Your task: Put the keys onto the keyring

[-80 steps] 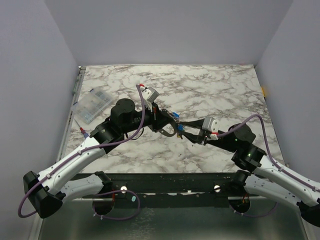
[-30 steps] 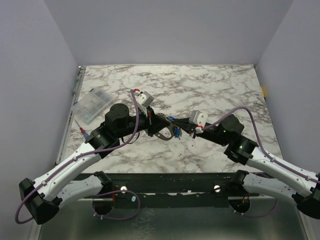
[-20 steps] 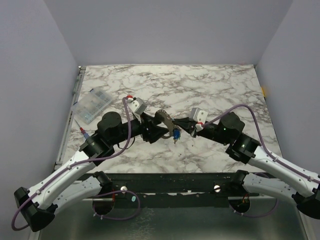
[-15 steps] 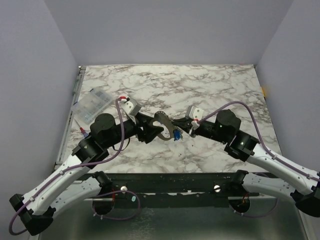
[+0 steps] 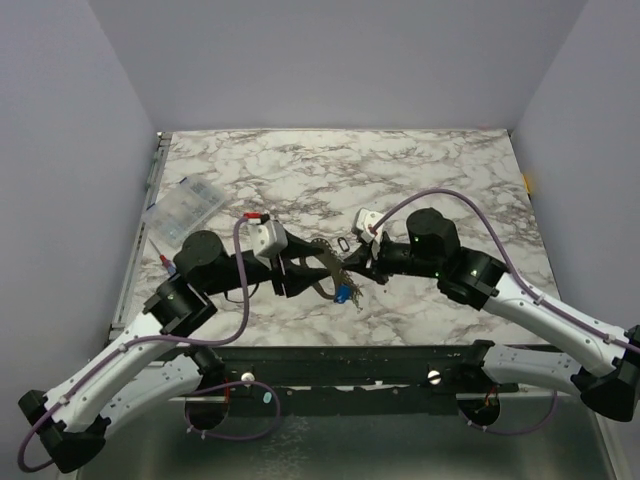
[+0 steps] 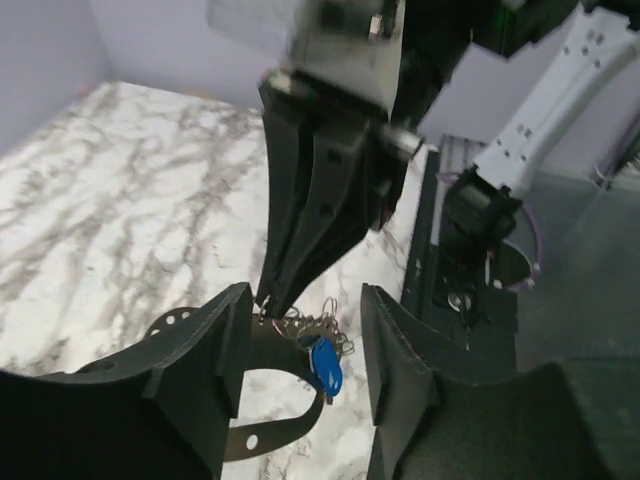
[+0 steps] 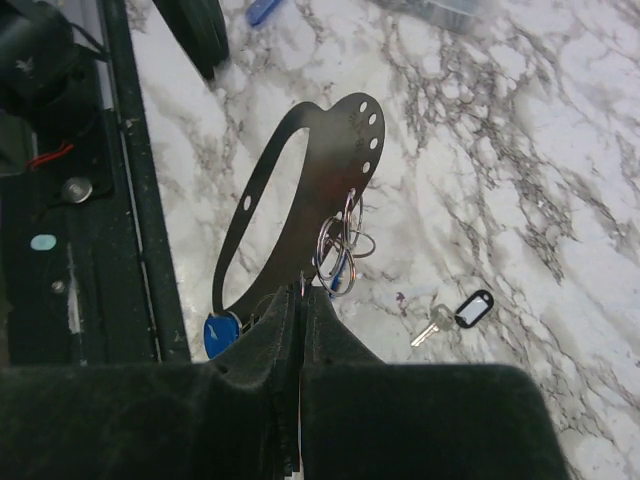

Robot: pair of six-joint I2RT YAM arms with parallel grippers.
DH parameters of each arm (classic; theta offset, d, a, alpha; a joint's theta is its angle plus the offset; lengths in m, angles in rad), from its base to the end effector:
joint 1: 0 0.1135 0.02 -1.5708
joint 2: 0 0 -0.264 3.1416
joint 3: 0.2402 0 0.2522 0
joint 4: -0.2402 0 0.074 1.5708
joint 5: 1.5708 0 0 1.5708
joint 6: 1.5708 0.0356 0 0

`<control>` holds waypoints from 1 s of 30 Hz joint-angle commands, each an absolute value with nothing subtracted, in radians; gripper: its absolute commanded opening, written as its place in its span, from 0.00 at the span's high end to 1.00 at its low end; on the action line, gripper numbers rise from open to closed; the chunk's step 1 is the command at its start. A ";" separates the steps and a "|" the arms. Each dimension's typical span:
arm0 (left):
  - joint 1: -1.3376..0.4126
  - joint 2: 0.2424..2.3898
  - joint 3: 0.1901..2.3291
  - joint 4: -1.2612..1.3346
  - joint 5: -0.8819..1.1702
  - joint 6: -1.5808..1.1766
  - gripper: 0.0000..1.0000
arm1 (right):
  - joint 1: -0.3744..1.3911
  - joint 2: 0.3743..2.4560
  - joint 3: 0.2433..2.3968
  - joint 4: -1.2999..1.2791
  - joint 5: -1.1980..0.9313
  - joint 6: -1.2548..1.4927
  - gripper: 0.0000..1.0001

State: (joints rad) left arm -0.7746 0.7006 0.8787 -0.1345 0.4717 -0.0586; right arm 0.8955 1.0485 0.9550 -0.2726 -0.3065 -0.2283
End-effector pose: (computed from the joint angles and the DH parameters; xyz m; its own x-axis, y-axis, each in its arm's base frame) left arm 0.0989 -0.1195 0.3907 -0.0244 -0.0491 -0.9985 0.9477 0.3168 -0.0387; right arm 0.1408 0.1929 0.3405 -0.0097 -0.3573 -0.9339 -0.9470 0.3031 -0.1061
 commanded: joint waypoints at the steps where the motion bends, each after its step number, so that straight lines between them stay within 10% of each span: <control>1: -0.781 0.727 0.708 0.284 0.776 -0.133 0.54 | 0.896 1.003 0.965 -0.312 -0.481 -0.236 0.99; 22: -0.846 0.893 0.637 0.345 0.874 -0.124 0.64 | 0.896 0.874 0.941 -0.302 -0.676 -0.280 0.99; 30: -0.846 0.883 0.625 0.285 0.720 -0.033 0.49 | 0.897 0.861 0.946 -0.327 -0.731 -0.279 0.99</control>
State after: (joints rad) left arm -0.8490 0.8841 0.6502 0.3489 0.8410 -0.1017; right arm 0.8906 0.8898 0.9340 -0.3668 -0.6285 -0.2787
